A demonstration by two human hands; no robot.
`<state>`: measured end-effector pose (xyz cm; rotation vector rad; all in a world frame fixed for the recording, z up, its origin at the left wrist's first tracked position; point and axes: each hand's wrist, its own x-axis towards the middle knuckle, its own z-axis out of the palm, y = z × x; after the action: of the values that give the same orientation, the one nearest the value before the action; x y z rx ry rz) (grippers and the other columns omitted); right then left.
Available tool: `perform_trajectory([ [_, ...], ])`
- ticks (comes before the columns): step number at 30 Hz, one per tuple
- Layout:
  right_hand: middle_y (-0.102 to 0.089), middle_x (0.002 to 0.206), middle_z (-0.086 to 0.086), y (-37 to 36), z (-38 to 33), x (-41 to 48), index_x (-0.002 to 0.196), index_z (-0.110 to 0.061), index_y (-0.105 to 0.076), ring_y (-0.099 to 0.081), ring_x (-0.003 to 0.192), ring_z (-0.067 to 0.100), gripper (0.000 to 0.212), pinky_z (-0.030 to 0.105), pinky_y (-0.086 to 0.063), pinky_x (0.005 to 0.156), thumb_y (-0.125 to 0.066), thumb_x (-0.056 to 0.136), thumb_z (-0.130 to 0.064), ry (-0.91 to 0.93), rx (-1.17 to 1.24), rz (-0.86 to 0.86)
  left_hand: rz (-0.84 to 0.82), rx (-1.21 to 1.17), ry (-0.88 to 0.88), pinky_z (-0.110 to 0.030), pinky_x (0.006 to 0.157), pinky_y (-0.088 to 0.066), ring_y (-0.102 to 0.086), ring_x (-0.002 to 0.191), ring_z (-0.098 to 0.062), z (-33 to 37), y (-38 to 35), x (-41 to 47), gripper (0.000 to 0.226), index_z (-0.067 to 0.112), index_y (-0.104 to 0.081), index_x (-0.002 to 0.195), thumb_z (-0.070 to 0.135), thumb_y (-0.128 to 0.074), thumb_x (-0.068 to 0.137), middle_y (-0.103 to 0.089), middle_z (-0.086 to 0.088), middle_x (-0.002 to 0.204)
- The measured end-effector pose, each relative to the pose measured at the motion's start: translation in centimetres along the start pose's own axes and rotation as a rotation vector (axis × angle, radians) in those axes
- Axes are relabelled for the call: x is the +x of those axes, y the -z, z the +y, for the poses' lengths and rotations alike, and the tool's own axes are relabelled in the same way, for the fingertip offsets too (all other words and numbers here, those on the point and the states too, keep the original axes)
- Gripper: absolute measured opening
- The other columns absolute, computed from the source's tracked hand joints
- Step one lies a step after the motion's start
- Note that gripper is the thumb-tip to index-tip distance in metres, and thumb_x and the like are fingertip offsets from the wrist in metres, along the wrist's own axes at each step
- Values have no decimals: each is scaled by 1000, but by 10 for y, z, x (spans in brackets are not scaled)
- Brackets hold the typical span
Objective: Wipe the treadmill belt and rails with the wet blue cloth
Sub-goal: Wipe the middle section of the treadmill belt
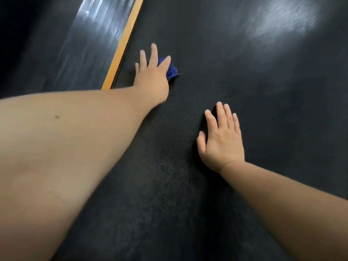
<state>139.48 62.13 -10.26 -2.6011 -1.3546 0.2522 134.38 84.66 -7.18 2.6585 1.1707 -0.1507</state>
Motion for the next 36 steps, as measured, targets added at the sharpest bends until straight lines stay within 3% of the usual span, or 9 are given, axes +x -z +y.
perform_trajectory([
  [4, -22, 155, 17, 0, 1, 0, 141, -13, -40, -12, 145, 31, 61, 43, -6, 119, -35, 87, -41, 0, 4, 15, 78, 9, -205, -48, 116, -17, -10, 143, -36, -8, -27, -67, 61, 13, -29, 147, 11, -44, 88, -16, -10, 157],
  [7, -23, 155, 16, 2, 0, -1, 141, -13, -41, -12, 145, 30, 62, 42, -6, 119, -34, 86, -42, -8, 1, 12, -31, -11, -338, -52, 108, -34, -30, 137, -37, -23, -40, -151, 63, 9, -43, 140, 11, -48, 77, -36, -13, 149],
  [10, -25, 154, 16, 2, -2, -1, 140, -13, -42, -14, 145, 30, 62, 42, -7, 119, -35, 85, -42, -9, 14, 34, -17, -28, -365, -47, 109, -34, -27, 139, -34, -33, -30, -128, 65, 14, -40, 143, -2, -54, 81, -32, -10, 152],
  [14, -27, 153, 16, 1, -2, -2, 138, -12, -43, -16, 144, 31, 60, 44, -10, 119, -37, 85, -40, -24, 21, 64, -19, -121, -125, -41, 112, -22, -5, 145, -29, -10, -13, -46, 68, 26, -29, 147, -5, -43, 89, -11, 0, 159],
  [17, -27, 153, 16, -2, 0, -1, 138, -13, -43, -16, 144, 31, 60, 45, -11, 119, -38, 85, -40, -4, 26, 71, 60, -159, -30, -38, 111, -22, -9, 145, -26, -3, -14, -35, 62, 26, -32, 146, -1, -44, 91, -17, 0, 157],
  [23, -27, 153, 17, -1, -2, -2, 139, -12, -43, -17, 144, 32, 62, 45, -12, 118, -33, 86, -42, -8, -5, 58, 83, -82, -377, -43, 105, -37, -44, 126, -41, -38, -44, -152, 53, 9, -56, 130, 3, -53, 77, -50, -16, 136],
  [27, -28, 153, 17, 0, -4, -3, 140, -11, -42, -17, 144, 32, 63, 44, -11, 119, -30, 86, -42, -20, -33, 63, 44, -95, -382, -49, 99, -45, -32, 137, -37, -44, -44, -147, 67, 18, -46, 140, -7, -59, 79, -37, -11, 148],
  [31, -28, 152, 17, -4, -2, -3, 140, -11, -41, -17, 144, 31, 61, 44, -11, 119, -32, 87, -41, 1, -34, 94, 63, -188, -58, -48, 110, -27, -3, 146, -27, -43, -18, -61, 69, 29, -31, 146, -7, -43, 90, -7, 0, 159],
  [36, -29, 152, 18, -4, -4, -6, 140, -10, -41, -19, 143, 33, 61, 45, -11, 118, -31, 87, -39, -17, -76, 79, 94, -242, -91, -36, 110, -24, -9, 144, -21, -54, -20, -103, 63, 27, -36, 144, -5, -43, 90, -17, 0, 157],
])
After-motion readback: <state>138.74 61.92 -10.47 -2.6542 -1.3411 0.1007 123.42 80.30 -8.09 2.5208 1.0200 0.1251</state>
